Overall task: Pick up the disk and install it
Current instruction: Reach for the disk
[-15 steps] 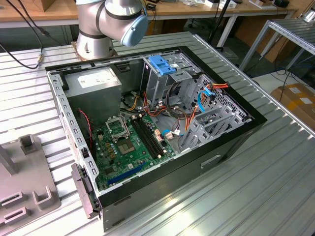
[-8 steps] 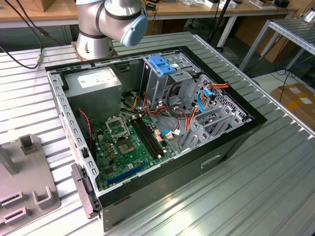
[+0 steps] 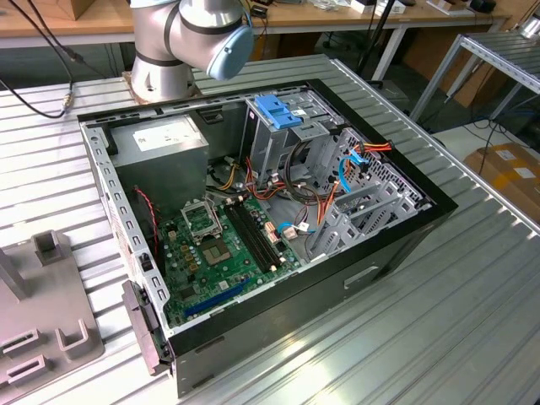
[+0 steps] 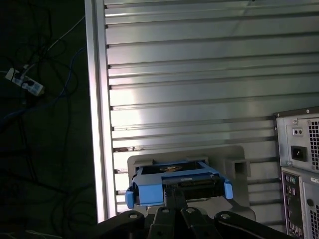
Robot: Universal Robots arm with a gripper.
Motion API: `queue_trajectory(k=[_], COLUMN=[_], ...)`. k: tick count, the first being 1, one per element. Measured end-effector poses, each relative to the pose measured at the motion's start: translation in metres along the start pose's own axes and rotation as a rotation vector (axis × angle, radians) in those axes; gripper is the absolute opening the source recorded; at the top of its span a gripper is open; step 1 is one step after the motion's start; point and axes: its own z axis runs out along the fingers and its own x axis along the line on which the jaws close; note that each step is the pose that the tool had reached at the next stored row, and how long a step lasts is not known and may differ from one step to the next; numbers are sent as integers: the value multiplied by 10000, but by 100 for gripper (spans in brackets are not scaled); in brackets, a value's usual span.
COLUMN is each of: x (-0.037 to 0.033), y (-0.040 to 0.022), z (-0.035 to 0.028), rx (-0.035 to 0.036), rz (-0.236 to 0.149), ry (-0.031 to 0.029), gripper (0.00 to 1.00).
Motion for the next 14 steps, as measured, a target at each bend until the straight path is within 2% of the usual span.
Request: queue_trajectory(k=[2,3,5,6,10,13,14], x=[0,0,0,1,0,-1,0], y=[0,0,0,0,0,-1,-1], z=[1,3,5,6,5,8,13], rx=[13,22,35,36,38,88,125], rz=[6,12,20,21,21,-50,-93], ry=[160,281,455,480,499,508,529], gripper=[11,11,11,11,11,11,11])
